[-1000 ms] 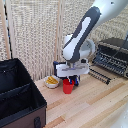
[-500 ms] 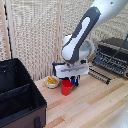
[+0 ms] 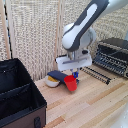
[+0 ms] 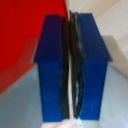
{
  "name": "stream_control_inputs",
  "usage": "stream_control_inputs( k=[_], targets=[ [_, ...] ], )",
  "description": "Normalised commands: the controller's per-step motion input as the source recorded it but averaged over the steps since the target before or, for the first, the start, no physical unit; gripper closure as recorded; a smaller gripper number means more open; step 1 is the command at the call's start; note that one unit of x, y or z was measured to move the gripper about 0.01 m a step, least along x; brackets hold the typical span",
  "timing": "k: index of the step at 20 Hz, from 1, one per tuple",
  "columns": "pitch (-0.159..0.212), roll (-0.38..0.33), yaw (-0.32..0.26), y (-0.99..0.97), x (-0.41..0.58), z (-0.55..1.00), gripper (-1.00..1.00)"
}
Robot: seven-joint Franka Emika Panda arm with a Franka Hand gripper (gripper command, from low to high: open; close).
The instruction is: Kindly spot and seek the red cup placed ahead of you. Cautiously adjust your gripper towards the red cup, gripping it gently. Find the after-storage area of the caddy. Relocate the red cup in your grip over the rear portion and softly release it into the compartment.
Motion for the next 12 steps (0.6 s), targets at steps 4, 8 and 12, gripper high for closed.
stream_control_inputs(
  k=[4,8,12],
  targets=[
    [0.09,0.028,-0.073,0.12,0.308,0.82,1.0],
    [0.097,0.019,-0.074,0.18,0.279,0.78,1.0],
    [0.106,0.0,-0.055,0.27,0.253,0.76,1.0]
  ],
)
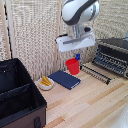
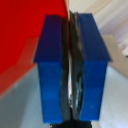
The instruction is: Kindly spot and seek the red cup placed ahead of you. Cautiously adjust your gripper towards the red cup, gripping it gently. Find the after-storage area of the caddy. Relocate the red cup in your grip over the rear portion and softly release it into the compartment.
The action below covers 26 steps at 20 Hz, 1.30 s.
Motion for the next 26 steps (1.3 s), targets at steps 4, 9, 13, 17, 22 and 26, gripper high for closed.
stream_control_inputs(
  k=[4,9,13,17,22,26],
  targets=[
    [0.121,0.006,-0.043,0.38,0.194,0.81,1.0],
    [0.078,0.018,-0.01,0.7,0.125,0.72,1.0],
    [0.038,0.01,-0.004,0.85,0.151,0.65,1.0],
    [0.042,0.0,0.0,0.89,0.111,0.58,1.0],
    [0.029,0.0,0.0,0.92,0.153,0.49,1.0],
    [0.021,-0.001,0.0,0.91,0.337,0.24,1.0]
  ],
)
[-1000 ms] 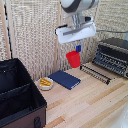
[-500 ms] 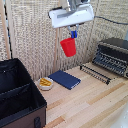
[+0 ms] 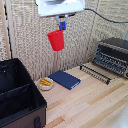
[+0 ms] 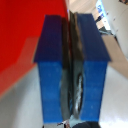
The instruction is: Kindly spot and seek the red cup placed ahead of you. Cautiously adjust your gripper towards the red cup, gripping it gently. Find the after-storage area of the caddy. Relocate the red cup in your grip over the rear portion and softly release it into the compartment.
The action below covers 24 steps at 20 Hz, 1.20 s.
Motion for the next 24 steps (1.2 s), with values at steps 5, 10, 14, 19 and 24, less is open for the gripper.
stream_control_inputs(
  k=[5,10,14,19,24],
  targets=[
    [0.001,-0.007,0.0,0.87,0.482,0.08,1.0],
    [0.001,-0.002,0.0,0.83,0.587,0.05,1.0],
    [0.001,0.0,0.0,0.82,0.604,0.14,1.0],
    [0.007,-0.002,0.0,0.84,0.497,0.2,1.0],
    [0.039,-0.025,0.019,0.89,0.358,0.01,1.0]
  ],
)
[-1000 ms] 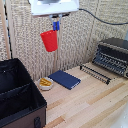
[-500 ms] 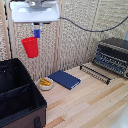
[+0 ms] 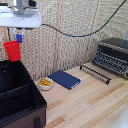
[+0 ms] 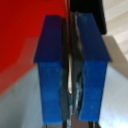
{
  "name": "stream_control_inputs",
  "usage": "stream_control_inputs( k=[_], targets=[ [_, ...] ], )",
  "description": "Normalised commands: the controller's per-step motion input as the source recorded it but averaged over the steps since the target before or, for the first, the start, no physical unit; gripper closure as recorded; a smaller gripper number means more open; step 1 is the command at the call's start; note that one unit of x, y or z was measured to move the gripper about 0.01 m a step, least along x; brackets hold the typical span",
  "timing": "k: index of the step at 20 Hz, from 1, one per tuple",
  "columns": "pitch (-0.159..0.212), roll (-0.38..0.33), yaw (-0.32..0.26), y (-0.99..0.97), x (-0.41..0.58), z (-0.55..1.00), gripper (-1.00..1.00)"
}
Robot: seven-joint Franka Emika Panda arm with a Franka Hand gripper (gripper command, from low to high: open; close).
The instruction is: Kindly spot and seek the red cup placed ahead of you. Cautiously adjust your gripper towards the red cup, gripping it gently. Find the after-storage area of the caddy. Relocate the red cup in your grip over the rear portion and softly release it into the compartment.
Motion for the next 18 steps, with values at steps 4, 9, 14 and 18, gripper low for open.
stream_control_inputs(
  k=[4,9,14,18],
  targets=[
    [0.054,-0.062,0.048,0.64,0.163,-0.34,1.0],
    [0.017,-0.019,0.08,0.02,0.262,-0.13,-1.0],
    [0.055,0.019,0.056,-0.2,0.134,0.36,-1.0],
    [0.09,0.009,0.196,-0.06,0.236,0.28,-1.0]
  ],
)
